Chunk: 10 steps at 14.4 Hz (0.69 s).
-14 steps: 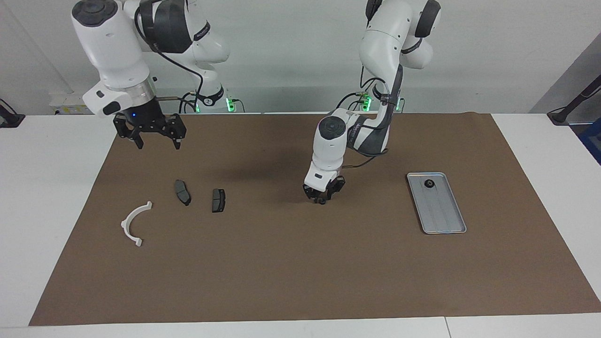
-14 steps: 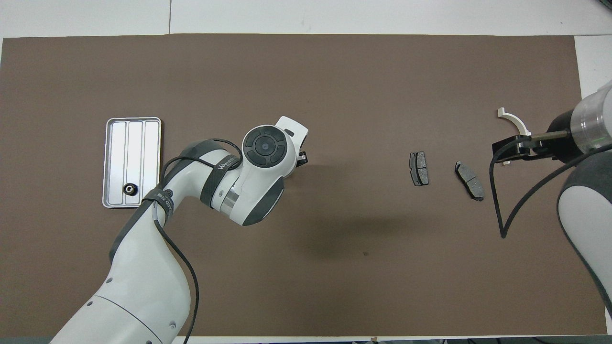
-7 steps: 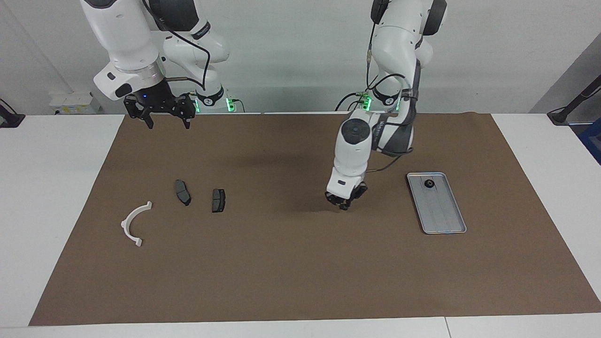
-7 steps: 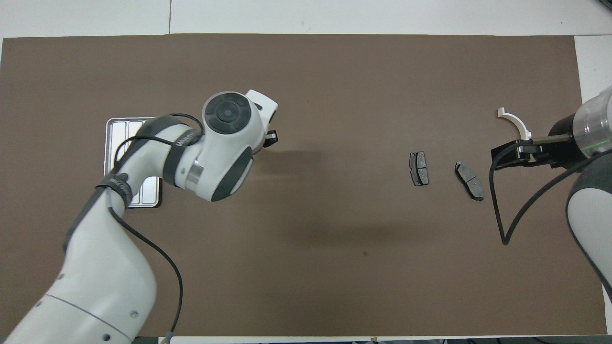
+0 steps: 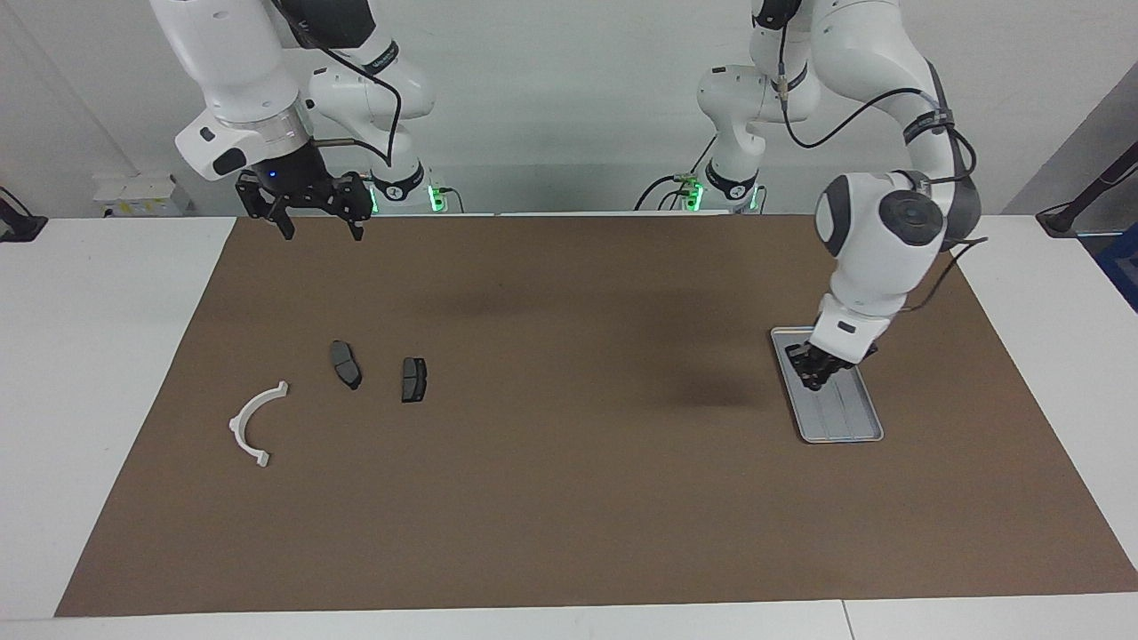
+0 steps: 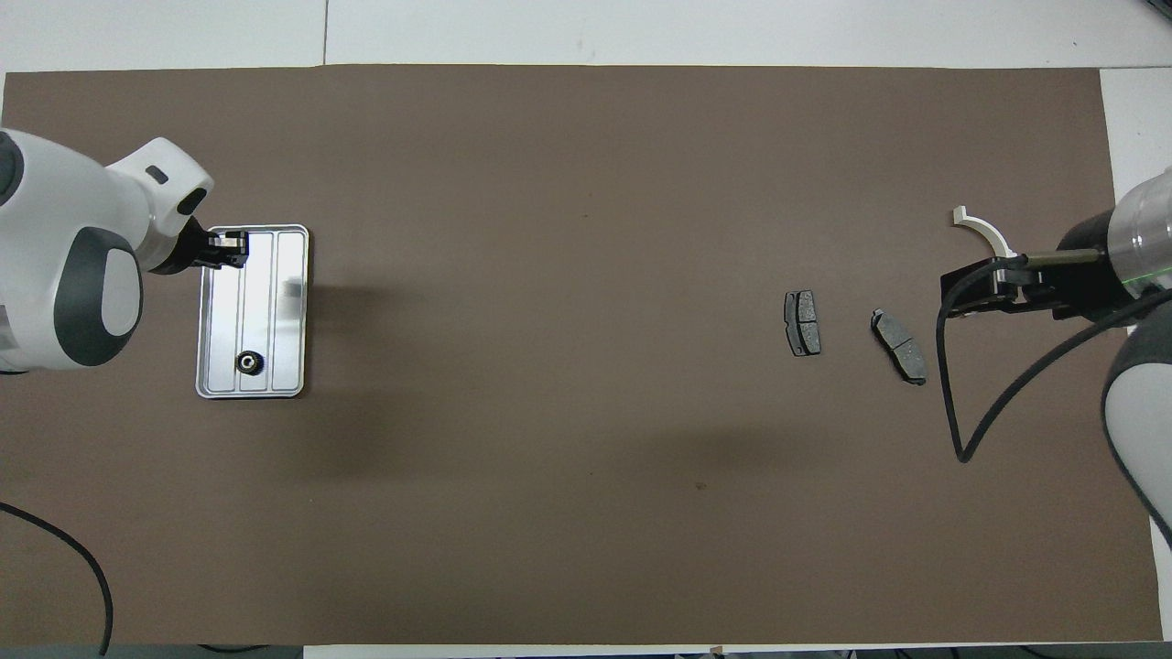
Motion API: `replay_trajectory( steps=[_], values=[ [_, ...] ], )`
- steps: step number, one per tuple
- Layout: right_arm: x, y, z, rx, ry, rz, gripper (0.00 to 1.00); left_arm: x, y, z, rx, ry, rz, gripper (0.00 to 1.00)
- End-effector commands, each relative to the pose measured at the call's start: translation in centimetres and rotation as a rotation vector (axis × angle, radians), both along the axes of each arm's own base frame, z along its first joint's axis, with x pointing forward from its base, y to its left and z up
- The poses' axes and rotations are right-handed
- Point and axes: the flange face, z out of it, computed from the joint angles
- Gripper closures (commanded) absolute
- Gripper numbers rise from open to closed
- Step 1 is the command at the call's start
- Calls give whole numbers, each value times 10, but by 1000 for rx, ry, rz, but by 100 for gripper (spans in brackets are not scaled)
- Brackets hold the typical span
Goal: Pick bearing gear from pile to tray
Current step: 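Lower the second bearing into the tray and open the left gripper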
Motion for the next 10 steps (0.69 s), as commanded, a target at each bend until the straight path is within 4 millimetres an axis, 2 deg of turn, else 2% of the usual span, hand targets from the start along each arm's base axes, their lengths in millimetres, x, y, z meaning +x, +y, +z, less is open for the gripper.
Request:
replay_trajectory(
  steps=[1, 5, 10],
  values=[
    [-3, 1, 5, 26, 4, -17, 0, -23, -2, -27, -14, -16, -34, 100],
    [-4, 1, 7, 28, -3, -19, 0, -36, -2, -48, -16, -19, -34, 100],
    [-5, 1, 10, 29, -11, -17, 0, -42, -3, -59, -15, -13, -38, 100]
  ],
)
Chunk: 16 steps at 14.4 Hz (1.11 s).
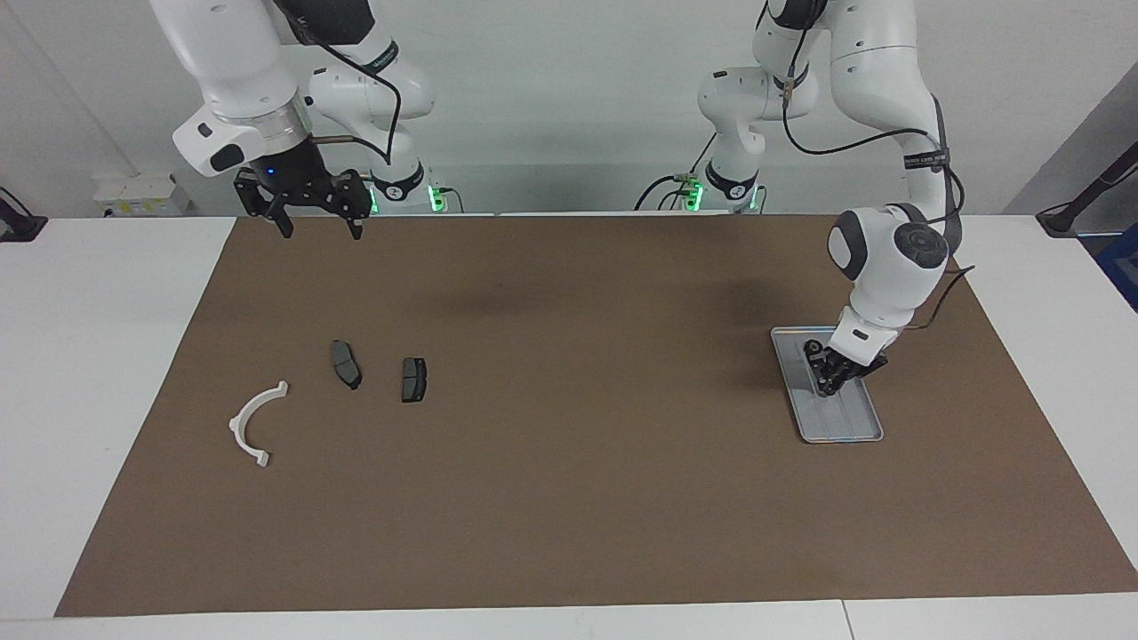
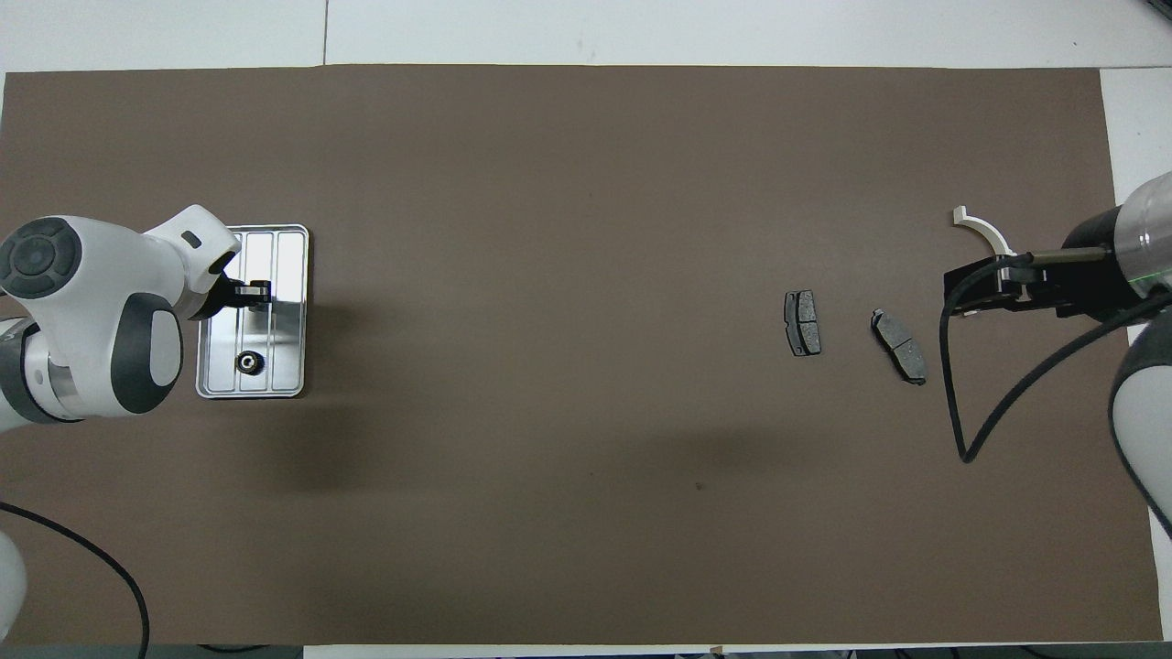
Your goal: Pick bearing gear from pile to tray
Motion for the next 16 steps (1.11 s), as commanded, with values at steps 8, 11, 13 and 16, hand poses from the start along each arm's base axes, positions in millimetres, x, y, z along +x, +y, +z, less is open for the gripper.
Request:
replay_trajectory(
  steps=[8, 11, 13, 16],
  values=[
    [-6, 1, 9, 30, -10, -16, 0, -3, -7, 7, -9, -48, 3, 0],
    [-8, 1, 12, 30, -16, -16, 0, 15, -5, 49, -15, -83, 26, 0],
    [-8, 1, 12, 30, -16, -16, 0, 29, -1, 127, -22, -90, 77, 0],
    [-7, 0, 12, 30, -16, -18, 0, 36, 0, 257, -29, -59, 160, 0]
  ],
)
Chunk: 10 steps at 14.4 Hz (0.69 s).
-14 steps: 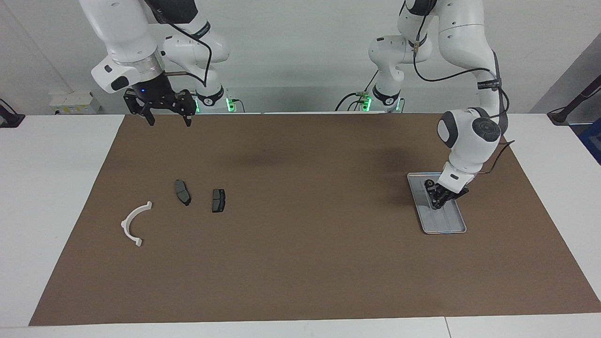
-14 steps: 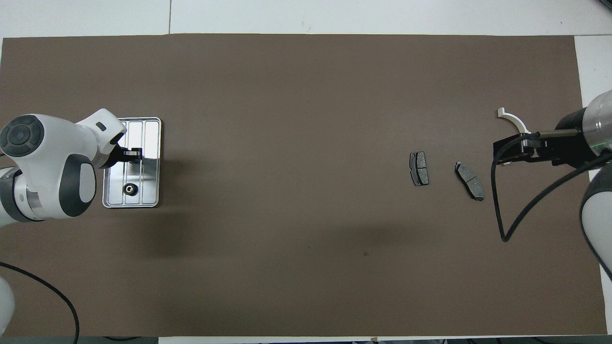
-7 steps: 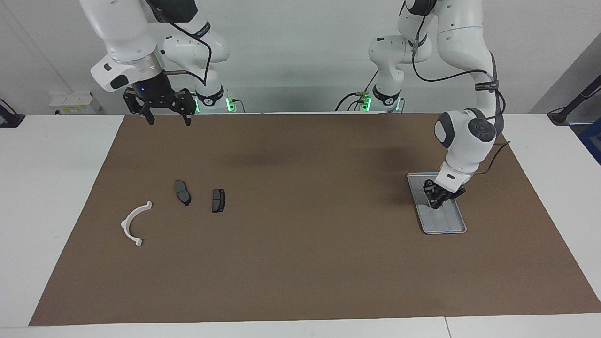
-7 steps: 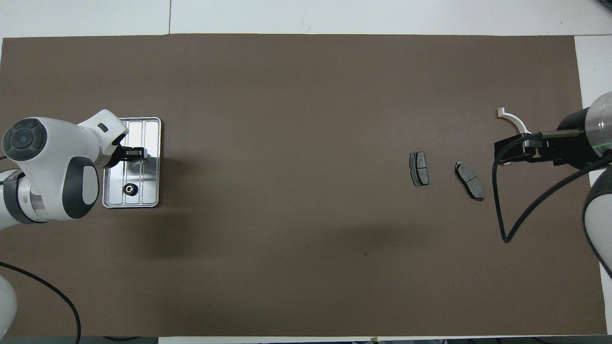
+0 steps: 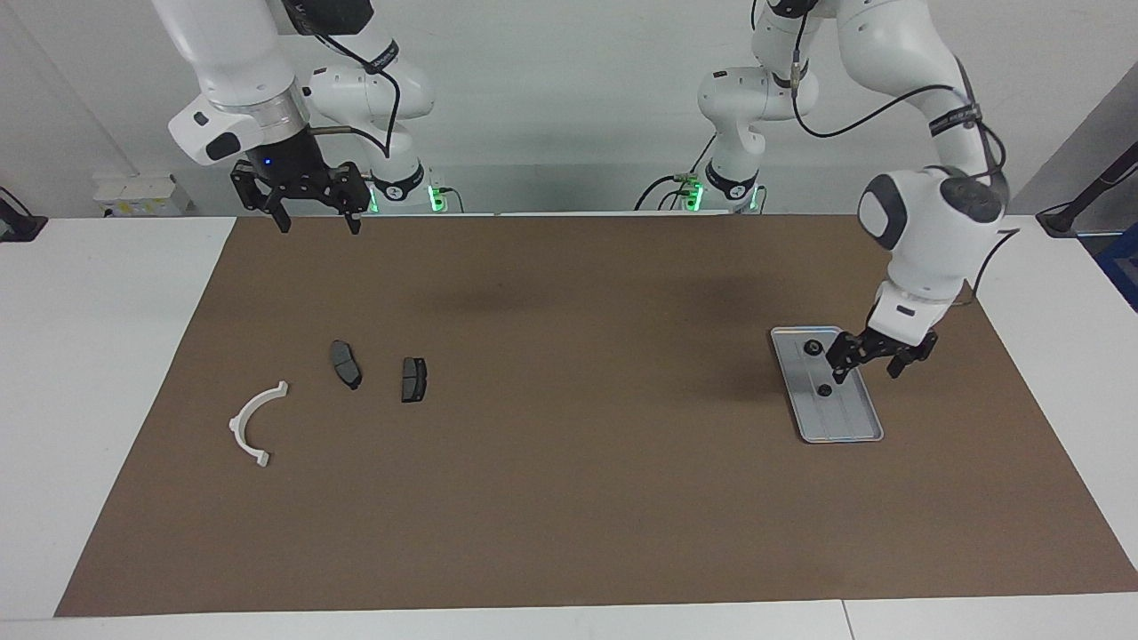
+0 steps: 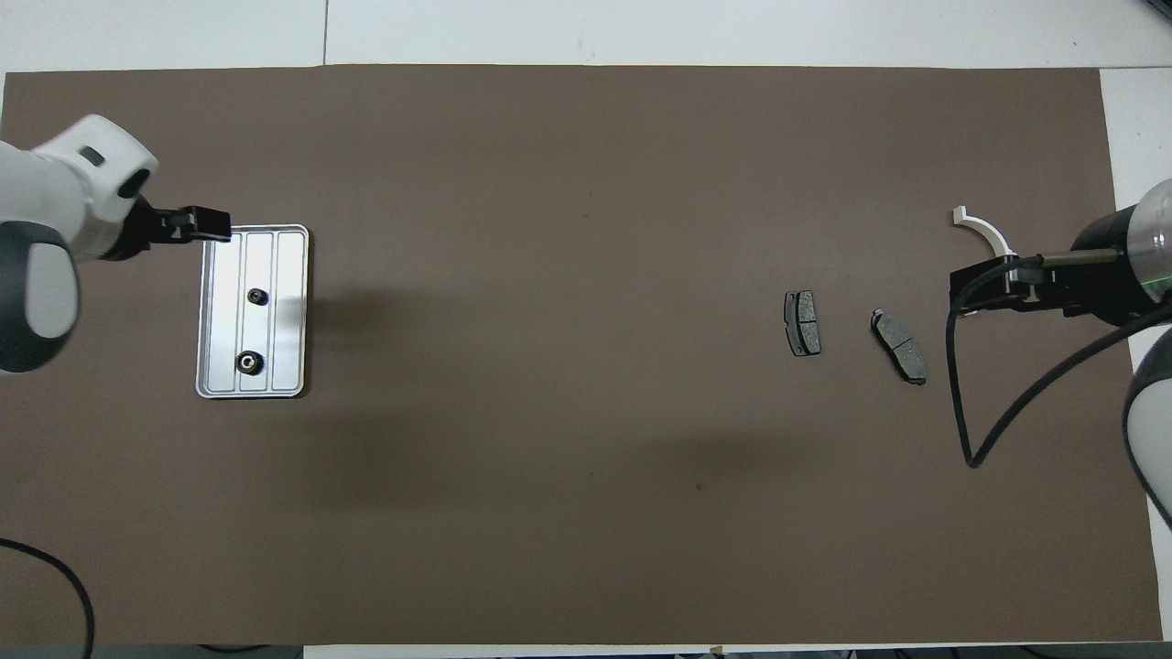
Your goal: Pick bearing gear from pile to tray
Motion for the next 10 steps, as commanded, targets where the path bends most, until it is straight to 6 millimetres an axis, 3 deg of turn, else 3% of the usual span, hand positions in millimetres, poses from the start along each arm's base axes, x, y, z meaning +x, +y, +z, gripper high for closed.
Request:
replay_trajectory(
  steps=[1, 4, 6, 7, 10],
  values=[
    [-4, -1, 4, 29, 0, -19, 0, -7, -3, 106, -22, 16, 85, 0],
    [-4, 1, 3, 29, 1, -16, 0, -56, -16, 158, -23, 71, 84, 0],
    [-4, 1, 3, 29, 1, -16, 0, -86, -28, 163, -18, 146, 90, 0],
    [-4, 0, 3, 29, 1, -18, 0, -95, -29, 156, -16, 158, 95, 0],
    [-4, 0, 3, 29, 1, -18, 0, -90, -28, 156, 4, 122, 69, 0]
  ],
)
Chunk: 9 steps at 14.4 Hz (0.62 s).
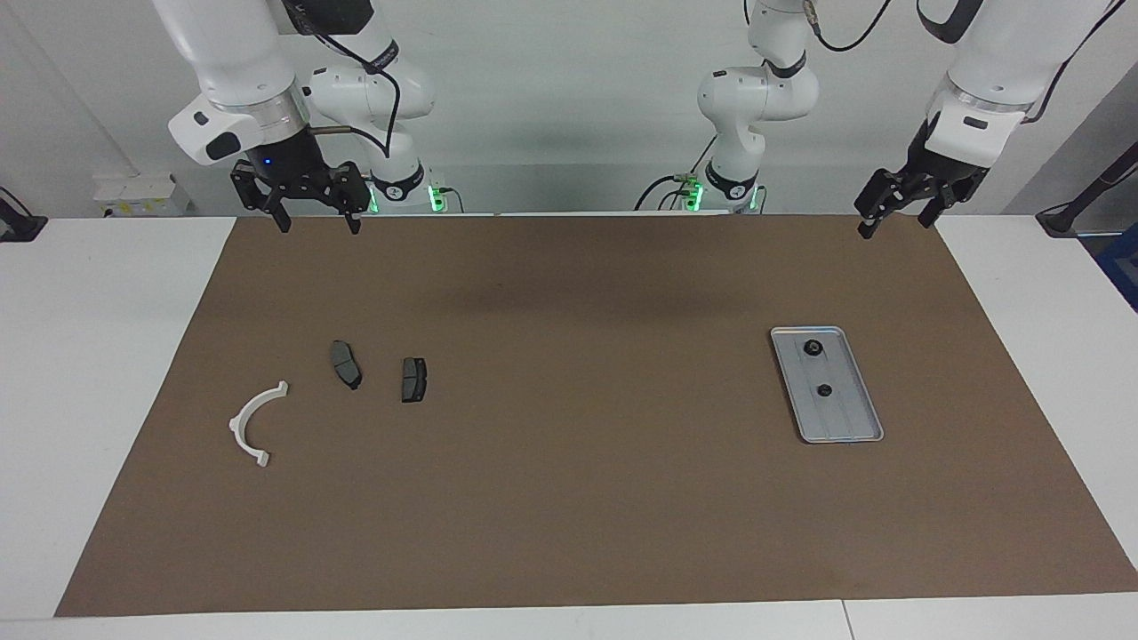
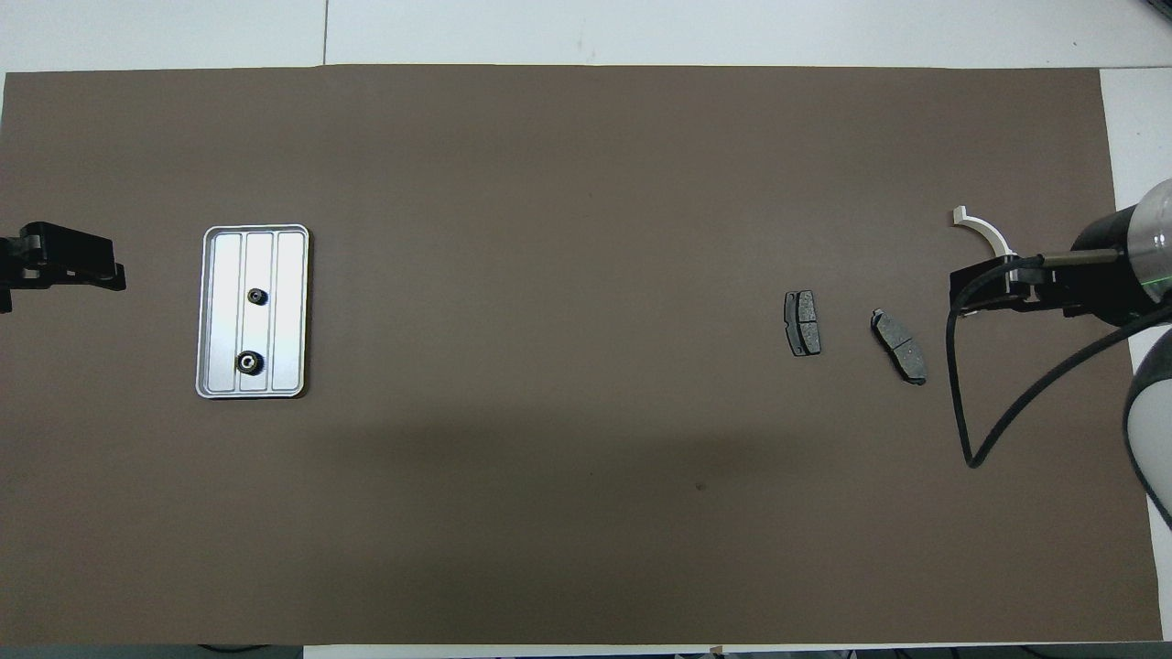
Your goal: Pick bearing gear from pile to tray
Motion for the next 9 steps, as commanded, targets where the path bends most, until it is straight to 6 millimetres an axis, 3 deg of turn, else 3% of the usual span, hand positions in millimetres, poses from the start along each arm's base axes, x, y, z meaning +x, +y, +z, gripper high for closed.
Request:
replay_trajectory(
  steps=[1, 3, 9],
  values=[
    [-4, 1, 3, 29, 1, -16, 0, -6, -8, -9, 36, -6, -55, 0],
    [-4, 0, 3, 29, 1, -18, 0, -10, 3, -14, 33, 26, -98, 1],
    [-4, 0, 4, 31, 0, -19, 0, -12, -2, -19, 4, 34, -103, 1]
  ],
)
